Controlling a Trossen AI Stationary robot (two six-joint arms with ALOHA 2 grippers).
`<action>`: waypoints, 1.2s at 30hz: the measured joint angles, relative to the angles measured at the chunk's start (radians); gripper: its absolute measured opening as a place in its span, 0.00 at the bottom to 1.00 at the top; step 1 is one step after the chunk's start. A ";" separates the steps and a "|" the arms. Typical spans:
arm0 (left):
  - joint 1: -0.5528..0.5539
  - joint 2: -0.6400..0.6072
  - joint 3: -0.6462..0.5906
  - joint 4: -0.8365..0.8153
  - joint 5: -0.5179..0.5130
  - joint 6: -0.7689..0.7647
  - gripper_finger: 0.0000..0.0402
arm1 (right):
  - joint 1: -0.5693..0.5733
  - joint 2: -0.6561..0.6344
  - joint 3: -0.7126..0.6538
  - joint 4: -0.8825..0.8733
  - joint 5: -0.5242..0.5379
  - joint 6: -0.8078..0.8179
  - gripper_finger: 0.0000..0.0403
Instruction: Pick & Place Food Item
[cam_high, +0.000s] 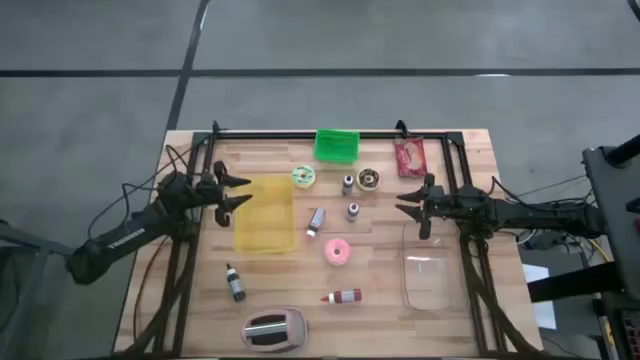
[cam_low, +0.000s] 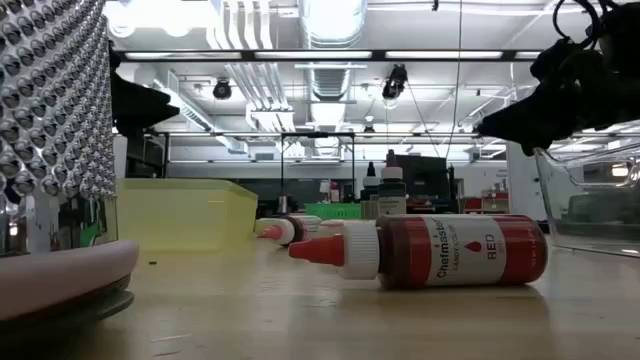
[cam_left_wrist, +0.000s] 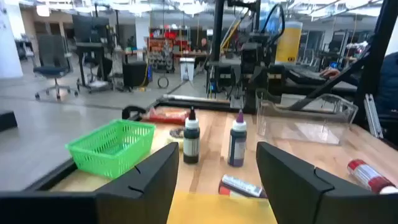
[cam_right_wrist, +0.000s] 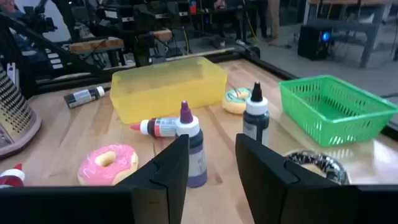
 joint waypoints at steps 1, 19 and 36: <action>0.000 0.000 0.000 0.009 0.000 -0.005 0.55 | 0.000 0.000 0.000 0.007 -0.001 -0.013 0.32; 0.000 0.000 0.000 0.030 0.043 -0.034 0.55 | 0.000 0.000 0.000 0.103 0.015 -0.130 0.32; 0.000 0.000 0.000 0.059 0.046 0.002 0.55 | 0.000 0.000 0.000 0.128 0.058 -0.150 0.32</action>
